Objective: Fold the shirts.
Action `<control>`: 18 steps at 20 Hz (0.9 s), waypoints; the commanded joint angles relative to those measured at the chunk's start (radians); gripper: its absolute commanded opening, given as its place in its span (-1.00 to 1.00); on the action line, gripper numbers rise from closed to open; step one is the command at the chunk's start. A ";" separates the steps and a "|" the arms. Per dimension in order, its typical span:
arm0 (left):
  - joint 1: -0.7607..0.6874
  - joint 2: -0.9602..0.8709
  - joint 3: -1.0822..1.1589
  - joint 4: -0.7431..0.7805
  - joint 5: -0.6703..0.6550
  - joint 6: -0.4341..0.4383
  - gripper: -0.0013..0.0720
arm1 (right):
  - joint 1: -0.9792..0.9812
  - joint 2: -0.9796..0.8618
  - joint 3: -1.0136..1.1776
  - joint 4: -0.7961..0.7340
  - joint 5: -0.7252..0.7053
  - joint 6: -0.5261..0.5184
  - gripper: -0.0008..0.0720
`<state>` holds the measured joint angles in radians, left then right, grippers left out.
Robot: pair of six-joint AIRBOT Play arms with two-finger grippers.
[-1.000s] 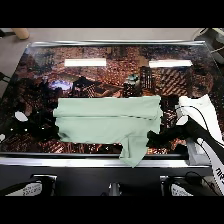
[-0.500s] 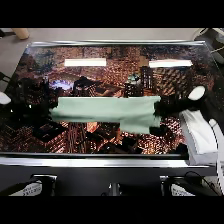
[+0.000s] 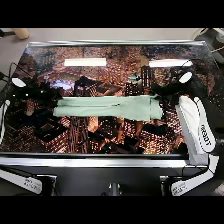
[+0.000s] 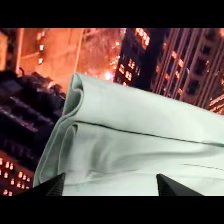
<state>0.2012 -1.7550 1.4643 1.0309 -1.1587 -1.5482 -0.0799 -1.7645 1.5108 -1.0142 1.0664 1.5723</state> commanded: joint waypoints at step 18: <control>-0.398 0.117 0.002 -0.075 0.118 0.047 -0.89 | 0.021 0.057 0.026 0.029 0.297 -0.024 -0.93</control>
<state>-0.0555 -1.5867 1.4807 0.9981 -1.1549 -1.4918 -0.0628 -1.8027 1.5330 -1.0401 1.3090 1.5379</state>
